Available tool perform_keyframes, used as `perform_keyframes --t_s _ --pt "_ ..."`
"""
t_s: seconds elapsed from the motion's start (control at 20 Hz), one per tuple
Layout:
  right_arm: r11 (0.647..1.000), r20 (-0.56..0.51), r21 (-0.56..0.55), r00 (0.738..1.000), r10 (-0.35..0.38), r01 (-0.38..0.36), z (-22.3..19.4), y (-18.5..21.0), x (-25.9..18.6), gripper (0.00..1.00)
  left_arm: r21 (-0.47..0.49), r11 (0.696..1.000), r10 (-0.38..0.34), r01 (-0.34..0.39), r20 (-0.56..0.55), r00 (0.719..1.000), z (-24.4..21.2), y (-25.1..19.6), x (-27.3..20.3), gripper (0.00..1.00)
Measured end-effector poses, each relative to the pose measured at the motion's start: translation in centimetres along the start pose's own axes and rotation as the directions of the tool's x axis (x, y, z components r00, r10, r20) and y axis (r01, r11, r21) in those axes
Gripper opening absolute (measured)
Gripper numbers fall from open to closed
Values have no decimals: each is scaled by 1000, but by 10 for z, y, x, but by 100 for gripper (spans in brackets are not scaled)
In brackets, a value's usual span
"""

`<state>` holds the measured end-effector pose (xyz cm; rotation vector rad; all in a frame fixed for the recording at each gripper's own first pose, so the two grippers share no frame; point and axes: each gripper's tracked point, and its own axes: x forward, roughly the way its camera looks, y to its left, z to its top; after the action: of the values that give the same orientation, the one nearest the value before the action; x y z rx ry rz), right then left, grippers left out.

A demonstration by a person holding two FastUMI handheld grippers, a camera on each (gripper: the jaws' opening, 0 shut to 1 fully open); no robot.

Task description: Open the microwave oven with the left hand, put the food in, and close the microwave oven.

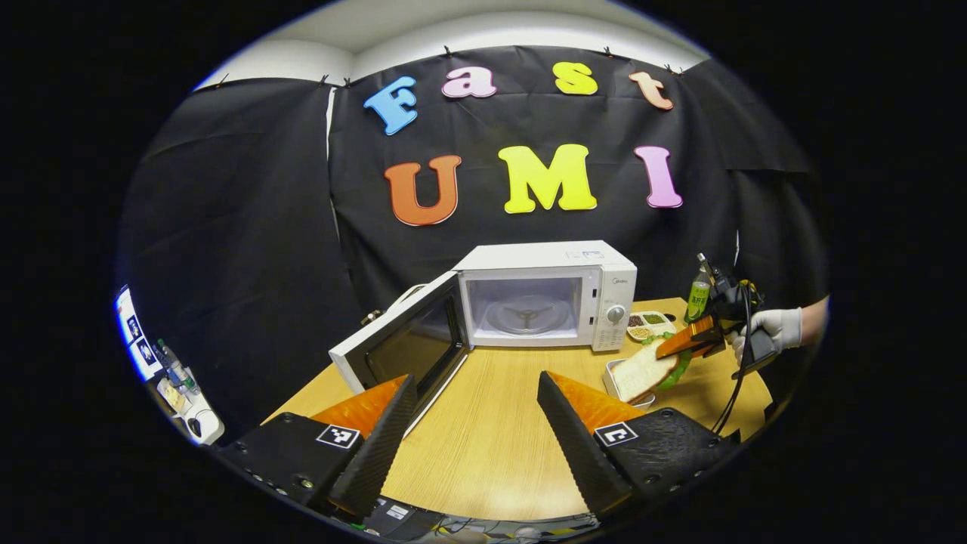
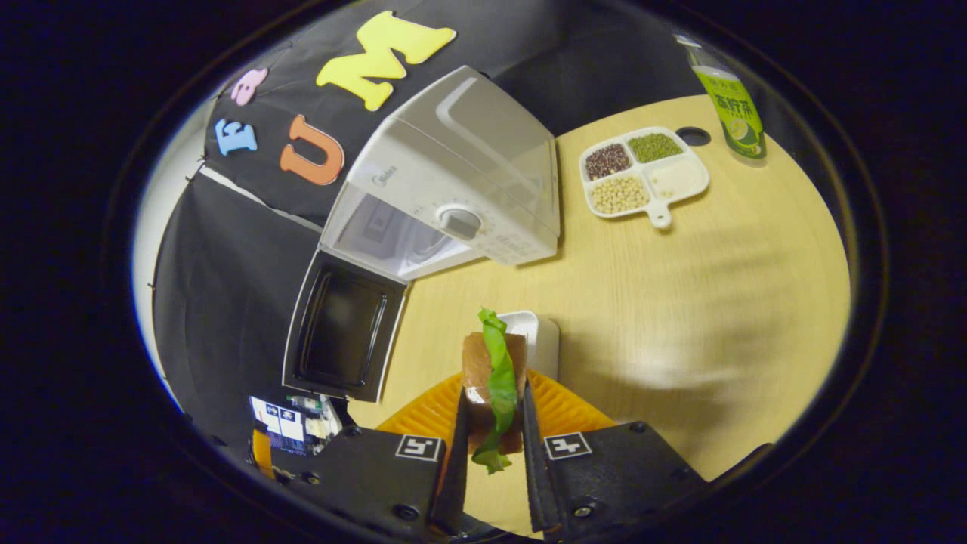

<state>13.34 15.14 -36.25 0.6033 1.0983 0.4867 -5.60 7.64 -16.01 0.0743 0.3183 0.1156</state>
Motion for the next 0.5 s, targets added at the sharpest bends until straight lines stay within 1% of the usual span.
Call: perform_keyframes --t_s 0.05,0.2,0.3,0.35,0.4,0.5 --pt "1000 27 0 1000 2 -2 5 10 -5 36 8 1000 -20 20 2 1000 0 1 1 97" --pt "1000 109 -7 994 9 -8 16 47 -14 36 24 997 -75 75 11 997 2 6 3 97" --pt "999 156 -20 987 36 -34 22 77 -13 36 3 993 -121 121 15 993 -1 11 4 97" --pt "998 189 -26 981 55 -51 28 92 -11 28 -7 989 -146 146 18 989 -1 12 5 96" --pt "997 219 -28 973 71 -66 32 104 -6 36 -8 988 -151 151 3 988 -4 18 8 97" --pt "995 270 -9 958 95 -96 38 128 9 36 -13 989 -150 150 -9 989 -7 33 12 97"
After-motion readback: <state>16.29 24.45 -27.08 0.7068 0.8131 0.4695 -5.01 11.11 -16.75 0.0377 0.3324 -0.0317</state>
